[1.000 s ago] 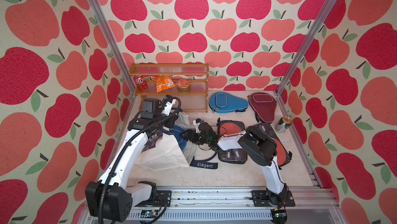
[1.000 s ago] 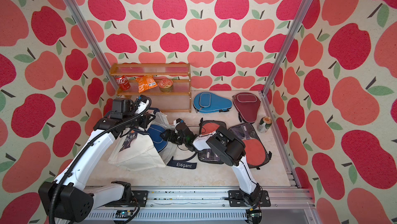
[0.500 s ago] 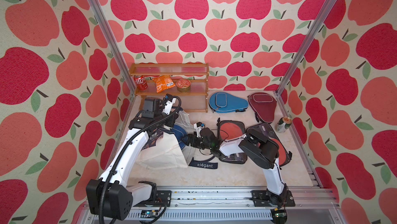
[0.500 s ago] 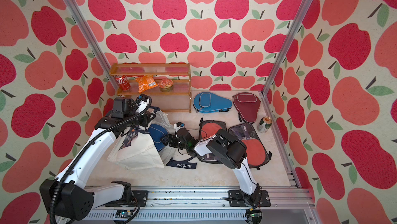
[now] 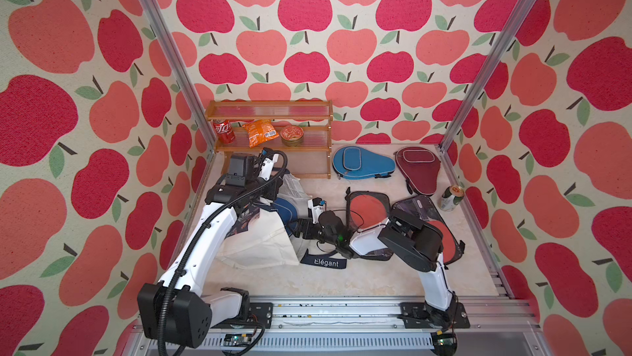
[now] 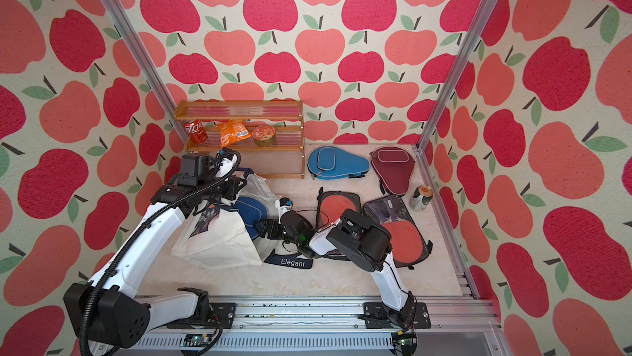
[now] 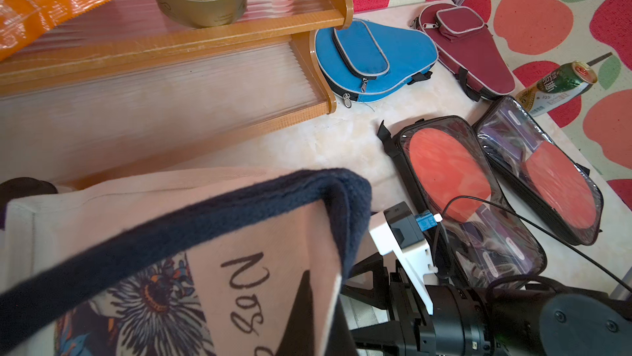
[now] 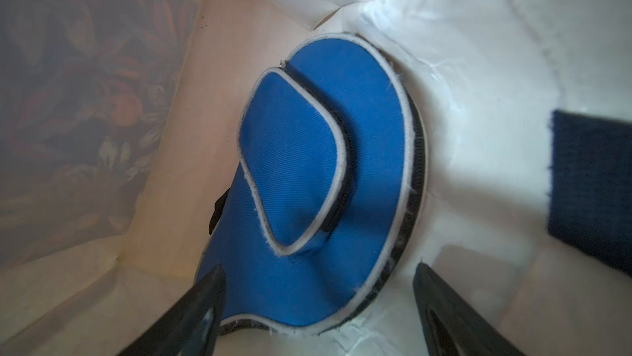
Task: Remove the ping pong set from the canvas bag
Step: Pick up the ping pong set from the canvas bag.
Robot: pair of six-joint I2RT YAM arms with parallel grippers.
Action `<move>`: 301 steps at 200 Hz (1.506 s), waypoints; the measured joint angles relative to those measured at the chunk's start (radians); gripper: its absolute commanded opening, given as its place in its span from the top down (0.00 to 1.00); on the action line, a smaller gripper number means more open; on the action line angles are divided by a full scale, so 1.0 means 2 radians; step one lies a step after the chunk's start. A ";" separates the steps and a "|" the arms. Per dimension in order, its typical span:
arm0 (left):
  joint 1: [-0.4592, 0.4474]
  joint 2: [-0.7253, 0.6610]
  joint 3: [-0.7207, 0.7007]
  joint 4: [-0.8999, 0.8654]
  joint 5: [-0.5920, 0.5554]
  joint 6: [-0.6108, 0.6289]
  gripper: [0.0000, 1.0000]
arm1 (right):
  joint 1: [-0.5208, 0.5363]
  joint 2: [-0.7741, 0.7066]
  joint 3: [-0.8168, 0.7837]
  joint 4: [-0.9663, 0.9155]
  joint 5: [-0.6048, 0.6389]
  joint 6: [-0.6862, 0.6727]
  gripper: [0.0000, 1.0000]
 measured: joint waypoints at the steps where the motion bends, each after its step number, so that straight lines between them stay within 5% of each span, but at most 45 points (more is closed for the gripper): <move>1: 0.000 0.000 0.000 0.000 0.000 0.000 1.00 | 0.000 0.000 0.000 0.000 0.000 -0.001 0.12; 172: -0.003 -0.004 0.013 -0.022 0.003 -0.022 1.00 | 0.000 -0.003 0.083 -0.187 0.013 -0.042 0.11; 230: -0.012 -0.004 0.030 -0.039 0.002 -0.022 1.00 | -0.008 0.004 0.088 -0.174 0.004 -0.039 0.11; 301: -0.031 0.007 0.048 -0.052 -0.007 -0.021 1.00 | -0.021 0.030 0.067 -0.042 -0.030 -0.003 0.13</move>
